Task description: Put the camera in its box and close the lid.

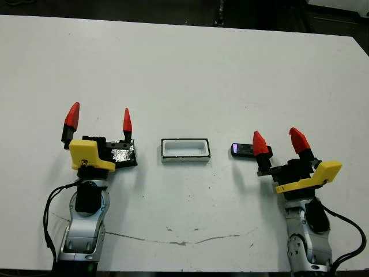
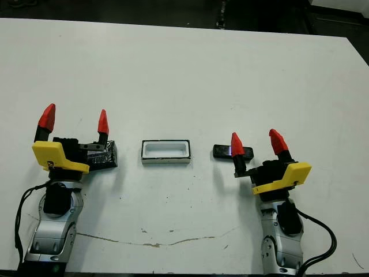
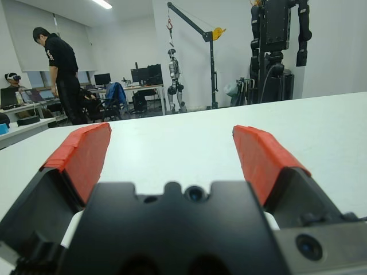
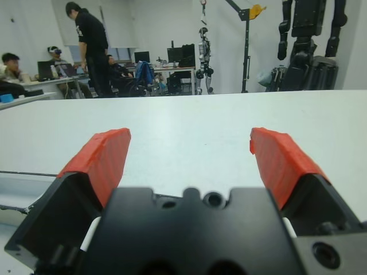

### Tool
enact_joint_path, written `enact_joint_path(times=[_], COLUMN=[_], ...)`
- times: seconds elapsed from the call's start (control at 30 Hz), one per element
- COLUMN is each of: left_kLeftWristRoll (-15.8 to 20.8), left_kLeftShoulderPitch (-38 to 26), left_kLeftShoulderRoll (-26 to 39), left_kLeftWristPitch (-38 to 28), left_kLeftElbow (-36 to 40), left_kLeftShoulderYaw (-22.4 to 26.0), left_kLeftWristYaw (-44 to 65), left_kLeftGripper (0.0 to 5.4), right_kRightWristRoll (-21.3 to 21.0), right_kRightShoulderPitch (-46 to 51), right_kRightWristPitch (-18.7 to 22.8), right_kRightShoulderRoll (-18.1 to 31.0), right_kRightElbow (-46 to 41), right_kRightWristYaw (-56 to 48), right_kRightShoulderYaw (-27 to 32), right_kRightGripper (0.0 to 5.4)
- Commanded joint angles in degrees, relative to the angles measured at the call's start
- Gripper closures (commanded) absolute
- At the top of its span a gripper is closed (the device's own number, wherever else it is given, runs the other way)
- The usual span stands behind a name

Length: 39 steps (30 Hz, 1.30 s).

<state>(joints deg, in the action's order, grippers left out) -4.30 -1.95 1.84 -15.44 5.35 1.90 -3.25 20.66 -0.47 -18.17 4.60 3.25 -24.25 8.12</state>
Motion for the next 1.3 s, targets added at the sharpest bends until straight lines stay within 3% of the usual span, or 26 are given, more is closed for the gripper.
enact_joint_path(times=[0.03,0.3,0.47,0.77,1.07,1.3], left_kLeftWristRoll=[-0.2,-0.8,-0.7,-0.9,-0.7,-1.1], left_kLeftShoulderPitch=[1.2,1.2,1.4,1.4,1.4,1.7], left_kLeftShoulderRoll=[-0.3,-0.3,-0.4,-0.6,-0.5,-0.4], left_kLeftWristPitch=[0.4,0.0,-0.8,-0.1,-1.1,-0.2], left_kLeftElbow=[0.0,-0.6,-0.9,-0.5,-0.9,-0.3], left_kLeftShoulderYaw=[0.0,-0.1,-0.2,-0.4,-0.5,-0.5], left_kLeftWristYaw=[-0.3,-0.7,-0.9,-1.2,-1.3,-1.3], left_kLeftGripper=[0.00,0.00,0.00,0.00,0.00,0.00], right_kRightWristRoll=[0.4,1.5,5.1,3.6,0.8,-3.7], right_kRightShoulderPitch=[-1.9,-10.0,-15.0,-26.3,-34.3,-37.3], right_kRightWristPitch=[0.4,2.4,11.7,26.1,34.6,33.8], right_kRightShoulderRoll=[3.5,13.5,21.1,33.4,37.1,36.8], right_kRightElbow=[1.7,6.1,5.6,6.4,4.5,5.0], right_kRightWristYaw=[-2.3,-11.9,-19.5,-35.2,-48.6,-52.8], right_kRightShoulderYaw=[1.3,2.8,2.8,-3.1,-13.0,-17.8], right_kRightGripper=[0.00,0.00,0.00,0.00,0.00,0.00])
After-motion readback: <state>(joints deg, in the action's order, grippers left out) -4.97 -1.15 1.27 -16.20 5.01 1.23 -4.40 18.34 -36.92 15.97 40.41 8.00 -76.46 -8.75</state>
